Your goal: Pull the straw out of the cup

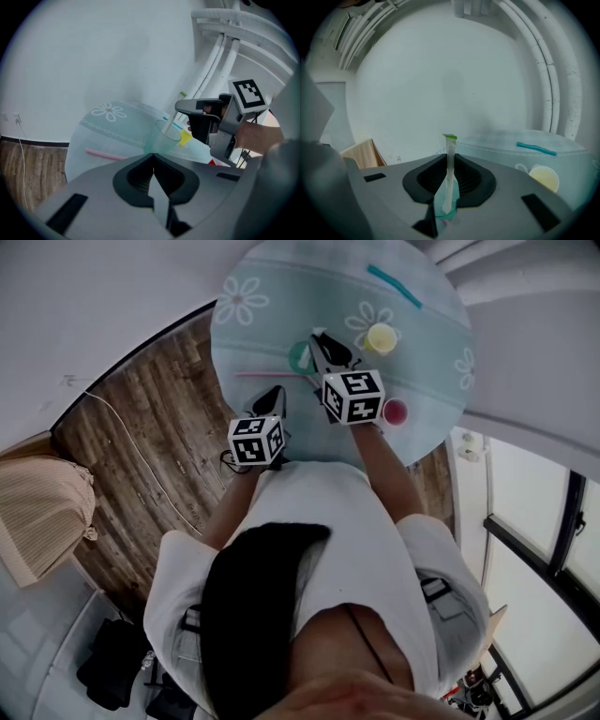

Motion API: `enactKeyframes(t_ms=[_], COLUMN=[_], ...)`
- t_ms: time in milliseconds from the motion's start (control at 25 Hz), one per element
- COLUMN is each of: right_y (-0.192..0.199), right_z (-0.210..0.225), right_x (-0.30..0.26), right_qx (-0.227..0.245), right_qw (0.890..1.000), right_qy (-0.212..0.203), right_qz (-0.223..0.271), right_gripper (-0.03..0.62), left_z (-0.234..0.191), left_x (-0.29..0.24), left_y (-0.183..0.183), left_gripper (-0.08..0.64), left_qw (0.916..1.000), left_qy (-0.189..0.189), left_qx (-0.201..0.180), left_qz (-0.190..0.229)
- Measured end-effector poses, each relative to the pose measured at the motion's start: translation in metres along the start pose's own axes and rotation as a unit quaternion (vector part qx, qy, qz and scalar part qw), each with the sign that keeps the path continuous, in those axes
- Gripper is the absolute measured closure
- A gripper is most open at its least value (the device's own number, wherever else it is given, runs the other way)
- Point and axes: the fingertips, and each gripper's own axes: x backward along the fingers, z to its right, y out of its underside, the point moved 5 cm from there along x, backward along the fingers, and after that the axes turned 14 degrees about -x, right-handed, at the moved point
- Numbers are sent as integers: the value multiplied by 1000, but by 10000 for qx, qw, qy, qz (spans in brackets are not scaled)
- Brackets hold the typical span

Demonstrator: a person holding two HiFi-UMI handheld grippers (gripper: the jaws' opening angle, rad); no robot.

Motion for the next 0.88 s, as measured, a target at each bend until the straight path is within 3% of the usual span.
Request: enactKeyframes(t_ms=[200,320,600,880], right_y=[-16,-23,-35,-28], right_z=[-7,-10,-14,-9], right_x=[23,39,79,122], right_qx=[213,168,-63,-76], right_qw=[9993,9985,9953,9941], right_qy=[-98,-130,-229,-313], right_qz=[288,505,937,1036], right_gripper=[529,529,529,529], left_z=[6,8,27,51], left_x=[6,9,21,27], left_y=[-2,-7,-17,-6], left_gripper=[551,551,551,551], left_qw=[9999,9995,9988,9986], left_qy=[-82,-159,-117,-43], left_qx=[-2,67,-200,-303], left_qz=[103,259,439,425])
